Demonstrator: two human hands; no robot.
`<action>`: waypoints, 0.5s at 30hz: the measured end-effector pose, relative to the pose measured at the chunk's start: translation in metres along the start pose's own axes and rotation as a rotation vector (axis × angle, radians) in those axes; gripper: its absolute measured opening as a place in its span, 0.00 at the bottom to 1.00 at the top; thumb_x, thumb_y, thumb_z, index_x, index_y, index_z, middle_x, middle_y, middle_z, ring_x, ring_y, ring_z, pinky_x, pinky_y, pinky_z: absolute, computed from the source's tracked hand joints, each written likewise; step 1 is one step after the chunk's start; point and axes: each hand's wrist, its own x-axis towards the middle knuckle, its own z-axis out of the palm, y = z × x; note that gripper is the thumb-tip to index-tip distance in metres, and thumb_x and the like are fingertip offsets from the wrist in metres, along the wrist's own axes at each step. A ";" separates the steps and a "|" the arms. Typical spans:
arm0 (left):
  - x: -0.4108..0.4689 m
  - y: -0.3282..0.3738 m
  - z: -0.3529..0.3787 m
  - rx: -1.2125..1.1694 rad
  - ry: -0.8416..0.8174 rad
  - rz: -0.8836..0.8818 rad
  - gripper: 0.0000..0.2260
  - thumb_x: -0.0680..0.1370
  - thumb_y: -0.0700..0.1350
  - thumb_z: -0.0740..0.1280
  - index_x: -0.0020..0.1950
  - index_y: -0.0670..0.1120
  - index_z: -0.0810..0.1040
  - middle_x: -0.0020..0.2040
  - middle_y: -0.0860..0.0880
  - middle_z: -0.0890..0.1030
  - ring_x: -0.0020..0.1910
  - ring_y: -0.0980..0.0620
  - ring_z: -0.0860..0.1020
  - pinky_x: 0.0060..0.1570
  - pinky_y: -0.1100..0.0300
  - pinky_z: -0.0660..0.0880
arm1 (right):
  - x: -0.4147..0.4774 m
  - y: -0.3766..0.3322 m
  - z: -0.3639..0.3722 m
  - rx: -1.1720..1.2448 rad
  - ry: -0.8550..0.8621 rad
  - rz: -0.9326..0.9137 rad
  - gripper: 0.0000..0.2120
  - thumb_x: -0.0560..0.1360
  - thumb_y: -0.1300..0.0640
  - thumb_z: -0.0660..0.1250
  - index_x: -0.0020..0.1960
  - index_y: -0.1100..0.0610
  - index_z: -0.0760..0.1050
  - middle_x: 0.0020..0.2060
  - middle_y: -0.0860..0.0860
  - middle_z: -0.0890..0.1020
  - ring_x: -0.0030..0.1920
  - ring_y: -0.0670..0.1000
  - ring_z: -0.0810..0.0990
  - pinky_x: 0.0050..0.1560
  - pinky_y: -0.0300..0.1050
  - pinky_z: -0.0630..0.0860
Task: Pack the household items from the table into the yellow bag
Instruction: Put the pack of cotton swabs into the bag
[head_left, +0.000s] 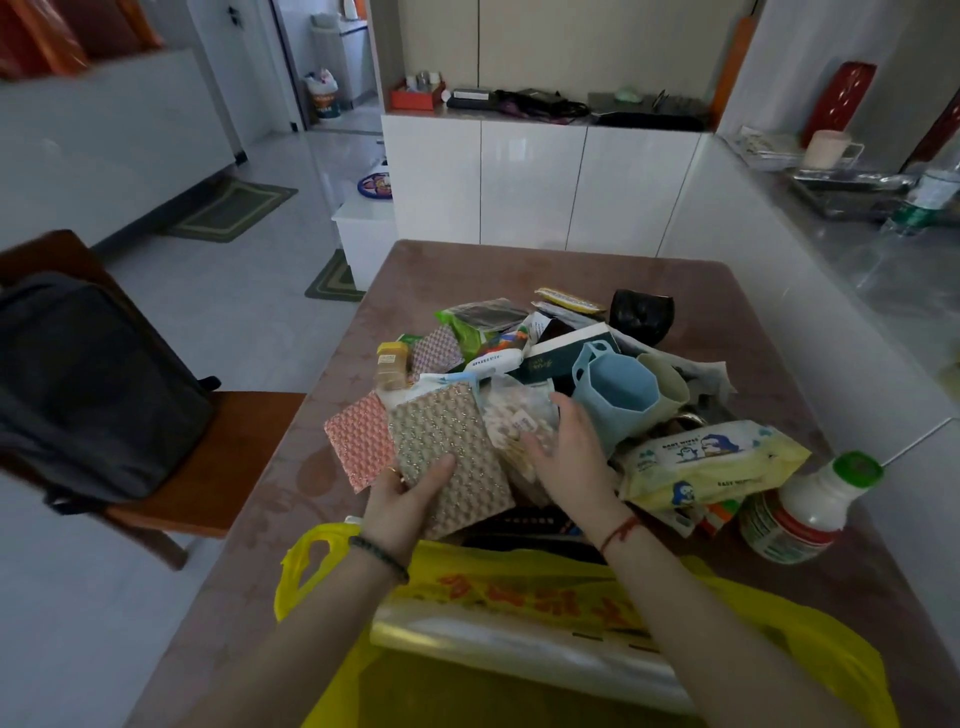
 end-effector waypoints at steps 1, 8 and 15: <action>-0.003 0.003 -0.006 0.006 0.017 0.005 0.06 0.73 0.37 0.67 0.48 0.44 0.76 0.45 0.49 0.82 0.40 0.54 0.82 0.49 0.54 0.80 | 0.009 0.000 0.009 -0.093 -0.035 0.026 0.27 0.75 0.56 0.65 0.70 0.60 0.61 0.65 0.56 0.70 0.66 0.55 0.69 0.64 0.48 0.69; -0.025 -0.007 -0.039 0.044 0.020 -0.090 0.19 0.66 0.47 0.74 0.52 0.40 0.75 0.51 0.41 0.80 0.48 0.45 0.79 0.51 0.52 0.78 | 0.018 -0.001 0.021 -0.173 0.011 0.033 0.12 0.73 0.59 0.67 0.55 0.63 0.75 0.53 0.59 0.80 0.54 0.59 0.78 0.53 0.49 0.74; -0.045 -0.013 -0.036 0.036 0.079 -0.113 0.07 0.72 0.42 0.69 0.47 0.42 0.75 0.48 0.43 0.81 0.48 0.44 0.80 0.53 0.46 0.77 | -0.065 -0.031 -0.046 1.004 -0.074 0.286 0.06 0.71 0.54 0.69 0.48 0.53 0.79 0.44 0.50 0.84 0.47 0.52 0.83 0.47 0.49 0.79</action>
